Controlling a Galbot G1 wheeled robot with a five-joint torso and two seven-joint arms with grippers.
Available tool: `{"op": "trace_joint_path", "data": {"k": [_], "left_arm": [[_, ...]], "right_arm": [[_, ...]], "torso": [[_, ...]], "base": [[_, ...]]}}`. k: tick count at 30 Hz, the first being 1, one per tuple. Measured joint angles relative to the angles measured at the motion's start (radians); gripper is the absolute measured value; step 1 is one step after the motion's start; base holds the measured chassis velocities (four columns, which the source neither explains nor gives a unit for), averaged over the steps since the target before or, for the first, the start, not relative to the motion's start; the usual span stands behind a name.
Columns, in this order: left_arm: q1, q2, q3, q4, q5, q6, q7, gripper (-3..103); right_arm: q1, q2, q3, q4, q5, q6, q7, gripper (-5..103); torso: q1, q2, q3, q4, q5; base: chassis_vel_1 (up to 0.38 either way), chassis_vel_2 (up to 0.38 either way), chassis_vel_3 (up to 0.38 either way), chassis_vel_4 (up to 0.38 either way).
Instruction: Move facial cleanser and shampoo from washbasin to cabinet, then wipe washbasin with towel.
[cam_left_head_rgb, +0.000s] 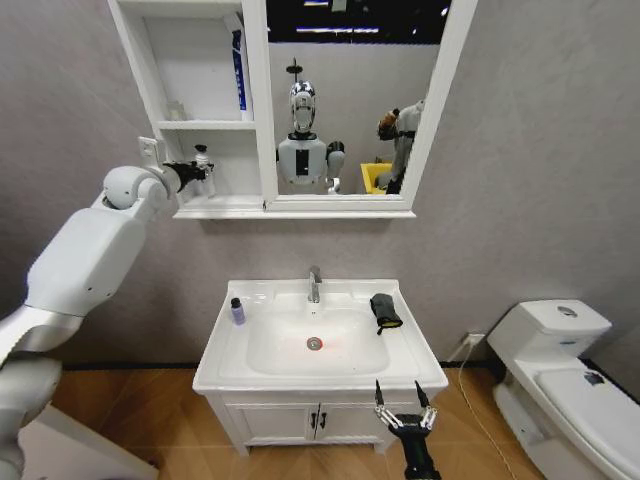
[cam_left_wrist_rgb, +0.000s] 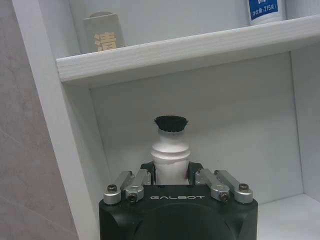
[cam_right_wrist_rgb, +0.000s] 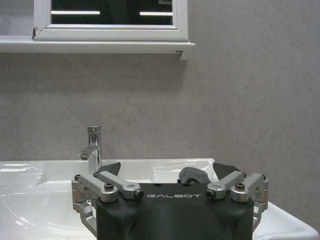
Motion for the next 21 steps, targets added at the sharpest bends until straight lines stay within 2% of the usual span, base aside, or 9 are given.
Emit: {"op": "trace_joint_path", "data": {"k": [10,11,13,14,15,17,19,20,21], "left_arm": [[0.015,0.022,-0.004,-0.020,-0.007,0.033,-0.001,33],[0.020,0.020,-0.009,-0.018,-0.013,0.033,-0.006,30],[0.026,0.014,-0.015,-0.015,-0.024,0.033,-0.014,34],[0.030,0.009,-0.018,-0.013,-0.032,0.033,-0.020,39],[0.036,0.000,-0.027,-0.010,-0.046,0.033,-0.036,49],[0.038,-0.003,-0.030,-0.009,-0.050,0.033,-0.041,49],[0.050,-0.005,-0.042,-0.012,-0.053,0.030,-0.052,60],[0.050,-0.005,-0.042,-0.012,-0.053,0.030,-0.052,60],[0.058,0.001,-0.046,-0.020,-0.049,0.027,-0.052,66]], "right_arm": [[-0.003,0.001,0.001,0.002,-0.003,0.000,0.003,100],[-0.004,0.002,0.000,0.002,-0.004,0.001,0.003,100],[-0.005,0.003,0.000,0.002,-0.005,0.002,0.003,100],[-0.006,0.004,-0.001,0.002,-0.006,0.003,0.003,100],[-0.007,0.005,-0.001,0.002,-0.007,0.004,0.004,100],[-0.008,0.006,-0.001,0.002,-0.008,0.004,0.004,100],[-0.010,0.009,-0.002,0.002,-0.010,0.006,0.004,100],[-0.010,0.009,-0.002,0.002,-0.010,0.006,0.004,100],[-0.011,0.009,-0.003,0.001,-0.012,0.007,0.005,100]], "torso": [[0.000,0.000,0.000,0.0001,0.0000],[0.000,0.000,0.000,0.0001,0.0002],[0.000,0.000,0.000,0.0001,0.0003],[0.000,0.000,0.000,0.0002,0.0000],[0.000,0.000,0.000,0.0000,-0.0002],[0.000,0.000,0.000,0.0000,0.0000],[0.000,0.000,0.000,-0.0002,0.0001],[0.000,0.000,0.000,-0.0002,0.0001],[0.000,0.000,0.000,-0.0002,0.0001]], "base": [[0.000,0.000,0.000,0.000],[0.000,0.000,0.000,0.000],[0.000,0.000,0.000,0.000],[0.000,0.000,0.000,0.000],[0.000,0.000,0.000,0.000],[0.000,0.000,0.000,0.000],[0.000,0.000,0.000,0.000],[0.000,0.000,0.000,0.000],[0.000,0.000,0.000,0.000]]}}
